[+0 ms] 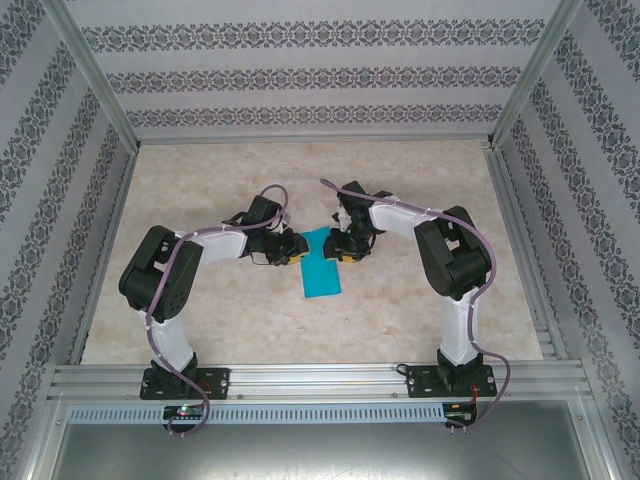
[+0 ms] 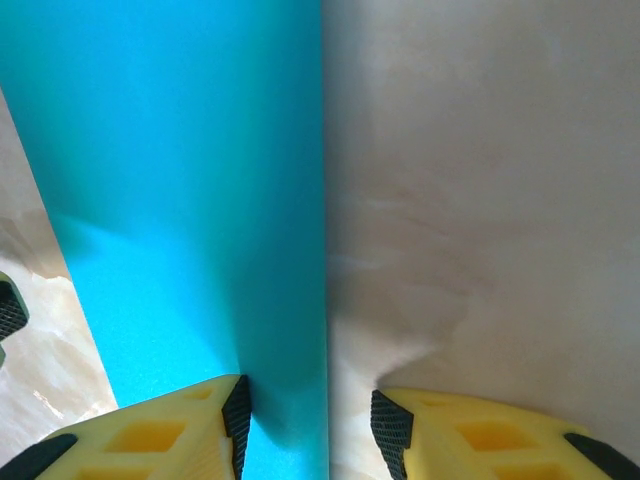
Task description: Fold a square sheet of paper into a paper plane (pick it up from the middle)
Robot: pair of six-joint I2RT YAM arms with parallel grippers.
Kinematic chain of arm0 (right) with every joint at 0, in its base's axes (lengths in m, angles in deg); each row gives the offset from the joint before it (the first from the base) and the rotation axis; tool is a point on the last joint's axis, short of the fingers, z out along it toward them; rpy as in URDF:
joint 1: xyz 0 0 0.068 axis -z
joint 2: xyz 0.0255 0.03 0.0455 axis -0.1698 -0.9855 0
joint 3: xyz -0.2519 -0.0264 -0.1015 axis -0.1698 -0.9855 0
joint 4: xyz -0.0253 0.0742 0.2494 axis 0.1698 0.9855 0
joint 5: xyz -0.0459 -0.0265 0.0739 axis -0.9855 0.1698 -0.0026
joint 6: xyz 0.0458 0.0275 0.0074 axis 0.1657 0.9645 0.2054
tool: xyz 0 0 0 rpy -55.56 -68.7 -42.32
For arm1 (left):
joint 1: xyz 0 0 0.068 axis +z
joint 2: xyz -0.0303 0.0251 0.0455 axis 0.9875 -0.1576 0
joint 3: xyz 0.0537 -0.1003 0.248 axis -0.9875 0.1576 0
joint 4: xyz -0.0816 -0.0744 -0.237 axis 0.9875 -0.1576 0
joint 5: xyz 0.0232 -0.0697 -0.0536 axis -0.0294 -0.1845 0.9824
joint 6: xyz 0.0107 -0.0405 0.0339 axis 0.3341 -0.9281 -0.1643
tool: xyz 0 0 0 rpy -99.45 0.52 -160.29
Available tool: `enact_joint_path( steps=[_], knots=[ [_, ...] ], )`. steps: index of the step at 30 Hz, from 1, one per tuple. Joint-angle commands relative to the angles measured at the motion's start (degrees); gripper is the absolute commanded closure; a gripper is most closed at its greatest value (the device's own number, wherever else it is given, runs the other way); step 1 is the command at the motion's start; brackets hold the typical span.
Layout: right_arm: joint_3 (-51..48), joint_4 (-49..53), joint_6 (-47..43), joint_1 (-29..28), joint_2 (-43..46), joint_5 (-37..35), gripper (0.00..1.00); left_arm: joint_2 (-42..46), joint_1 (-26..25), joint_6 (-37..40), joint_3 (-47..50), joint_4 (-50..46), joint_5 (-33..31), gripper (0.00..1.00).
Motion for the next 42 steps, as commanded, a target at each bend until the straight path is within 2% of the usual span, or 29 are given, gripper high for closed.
enact_joint_path(
  steps=[1, 16, 23, 29, 34, 42],
  knots=[
    [-4.69, 1.72, -0.49, 0.43, -9.11, -14.82, 0.55, -0.58, -0.85, 0.25, -1.61, 1.68, 1.19, 0.74],
    [-4.70, 1.70, -1.61, 0.24, -9.71, -15.02, 0.53, -2.07, -2.12, 1.08, -2.79, -1.03, 0.84, 0.80],
    [-5.14, 1.61, -0.68, 0.24, -9.84, -16.23, 0.56, -2.10, -2.38, 0.95, -2.91, -0.96, 0.77, 0.81],
    [-5.32, 1.46, -0.11, 0.26, -10.15, -16.65, 0.56, 1.70, -1.36, 2.01, -3.19, -3.91, -3.45, 0.81],
    [-5.58, 1.30, 0.47, 0.37, -10.33, -17.00, 0.56, 6.09, 1.11, -0.51, -0.14, -1.72, -5.81, 0.81],
    [-5.58, 1.19, 0.47, 0.32, -10.59, -16.91, 0.56, 7.40, 1.40, -2.46, 1.63, 0.04, -7.73, 0.81]
  ],
)
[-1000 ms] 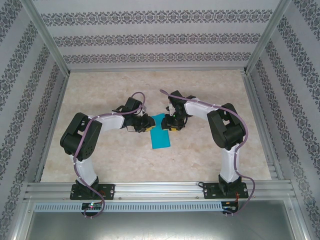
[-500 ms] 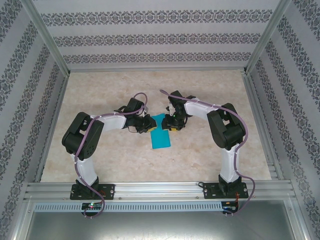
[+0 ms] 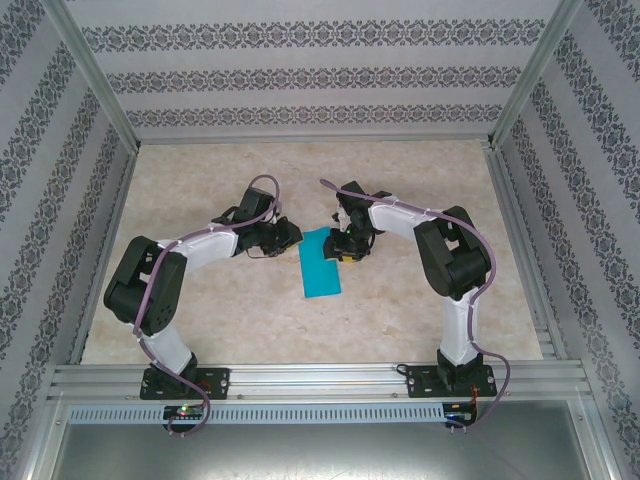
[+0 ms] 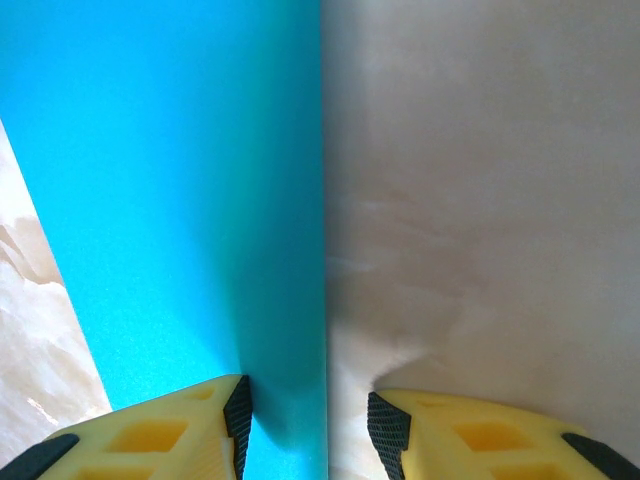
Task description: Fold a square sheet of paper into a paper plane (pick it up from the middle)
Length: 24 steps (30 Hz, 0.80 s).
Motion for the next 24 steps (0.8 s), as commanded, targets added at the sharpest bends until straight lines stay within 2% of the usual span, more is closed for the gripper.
enact_joint_path(
  steps=[1, 9, 16, 24],
  knots=[
    [-5.67, 1.17, -0.20, 0.48, -10.45, -16.06, 0.56, 1.00, 0.26, -1.34, 1.18, 0.59, -1.80, 0.81],
    [-5.43, 1.43, -0.34, 0.39, -10.73, -16.08, 0.56, -0.34, -0.22, -1.88, 0.31, 2.61, 2.40, 0.82],
    [-5.40, 1.52, -0.40, 0.30, -10.99, -16.24, 0.56, -5.71, -2.94, 0.58, -3.61, -0.22, 6.24, 0.83],
    [-5.43, 1.79, -0.49, 0.15, -11.23, -16.46, 0.56, -9.67, -4.03, 2.02, -5.65, -3.83, 6.21, 0.90]
  ],
)
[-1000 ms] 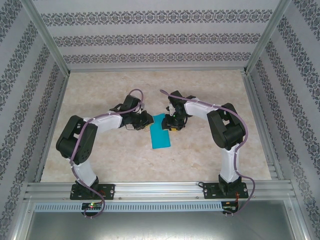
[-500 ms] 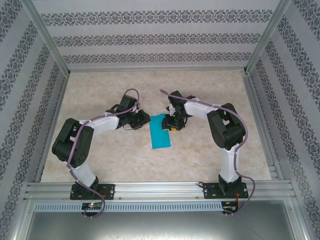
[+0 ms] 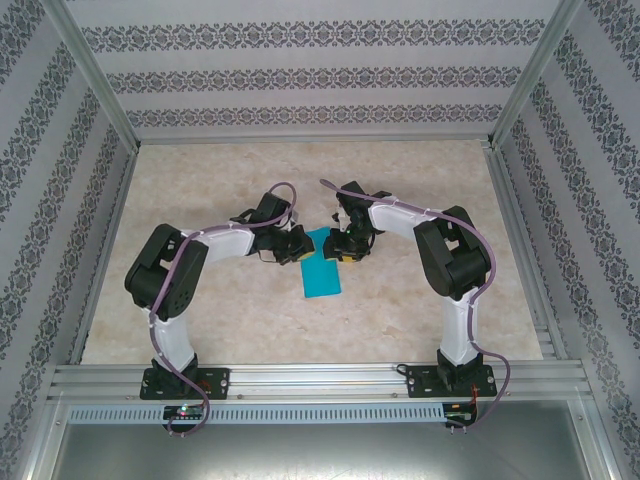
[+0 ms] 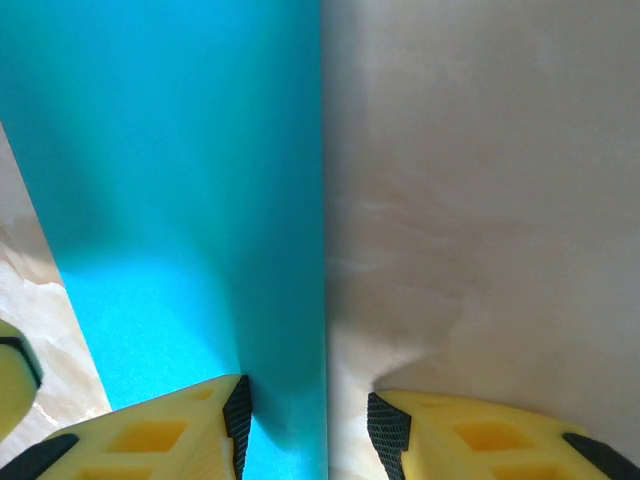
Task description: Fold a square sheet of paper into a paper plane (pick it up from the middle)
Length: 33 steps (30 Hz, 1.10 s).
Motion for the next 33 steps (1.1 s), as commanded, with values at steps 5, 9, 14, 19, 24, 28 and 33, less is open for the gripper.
enact_joint_path(
  steps=[5, 9, 14, 19, 24, 28, 33],
  knots=[
    [-5.43, 1.81, -0.30, 0.00, -11.13, -16.37, 0.56, -2.87, -0.68, 2.32, -1.37, -4.09, 0.77, 0.93],
    [-5.34, 2.00, -0.21, -0.20, -10.96, -16.41, 0.56, -4.14, -0.68, 2.59, -1.31, -5.59, 0.36, 0.97],
    [-5.81, 1.86, 0.03, -0.39, -9.82, -16.68, 0.56, -5.35, -0.69, 3.06, -0.30, -8.39, -1.06, 1.00],
    [-5.87, 1.51, 0.34, -0.46, -5.71, -15.47, 0.56, -6.20, -0.69, 2.89, 2.84, -7.83, -1.78, 1.00],
    [-5.01, 1.28, 1.54, -0.44, 4.20, -12.40, 0.53, -7.09, -0.69, 4.13, 3.28, -9.33, -2.76, 1.00],
    [-6.58, -0.62, 4.35, -0.64, 14.86, -13.85, 0.46, -7.45, -0.62, 4.86, 4.02, -9.41, -3.27, 1.00],
    [-9.20, -6.35, 5.90, -1.39, 20.61, -9.35, 0.50, -7.68, -0.61, 5.39, 4.59, -9.15, -3.60, 1.00]
  ],
)
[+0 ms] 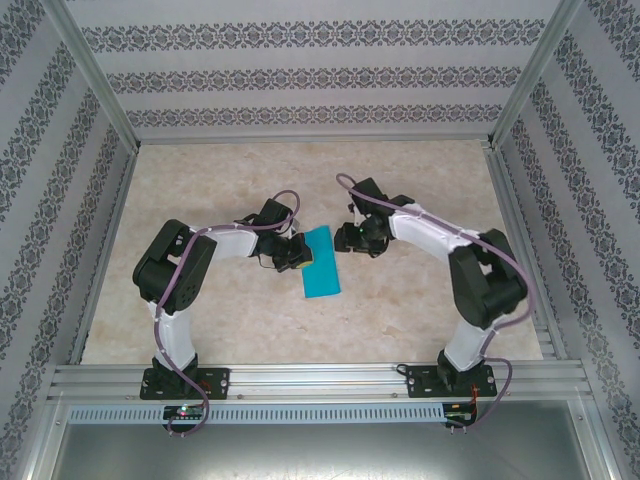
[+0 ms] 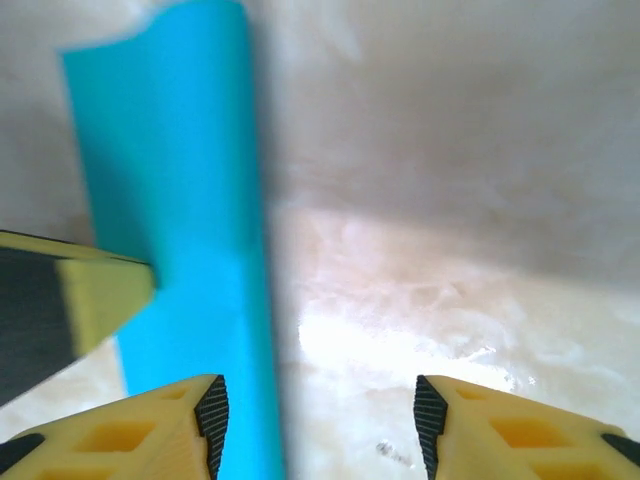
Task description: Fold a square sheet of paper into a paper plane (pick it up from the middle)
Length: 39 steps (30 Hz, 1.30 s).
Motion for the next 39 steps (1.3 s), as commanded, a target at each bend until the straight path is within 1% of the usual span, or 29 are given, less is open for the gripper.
enact_joint_path(
  steps=[1, 3, 5, 7, 8, 11, 19, 24, 33, 39],
  knots=[
    [-0.76, -4.10, 1.77, -1.14, 1.46, 2.32, 0.54, -4.19, -0.58, 1.92, 3.83, -7.71, -4.27, 1.00],
    [0.17, -5.25, 1.46, -2.23, -0.16, 5.35, 0.64, -4.56, -0.62, 1.82, 3.96, -7.63, -4.22, 1.00],
    [1.71, -5.63, 1.66, -2.95, -2.90, 7.83, 0.80, -4.90, -0.61, 1.62, 4.02, -7.25, -4.09, 1.00],
    [2.99, -5.83, 2.13, -3.40, -5.79, 9.61, 0.90, -4.97, -0.57, 1.45, 4.21, -7.09, -3.93, 1.00],
    [3.37, -6.24, 2.18, -3.60, -6.99, 10.30, 0.94, -5.04, -0.59, 1.39, 4.25, -7.22, -4.10, 1.00],
    [3.94, -7.23, 2.17, -4.05, -9.41, 11.56, 0.99, -5.06, -0.56, 1.36, 4.14, -7.72, -4.35, 1.00],
    [5.61, -6.48, 1.37, -3.92, -13.92, 11.06, 1.00, -5.60, -0.57, 1.17, 3.77, -8.75, -4.65, 1.00],
    [4.96, -6.71, 1.09, -3.27, -15.55, 10.51, 1.00, -5.62, -0.60, 1.74, 3.20, -10.84, -5.59, 1.00],
    [-0.60, -9.10, 1.38, -1.12, -14.91, 8.68, 1.00, -6.77, -0.53, 1.75, 3.50, -14.52, -7.87, 1.00],
    [-7.57, -10.18, -0.84, 2.53, -11.31, 7.32, 1.00, -7.19, 0.39, 2.08, 4.42, -15.24, -8.27, 1.00]
  ],
)
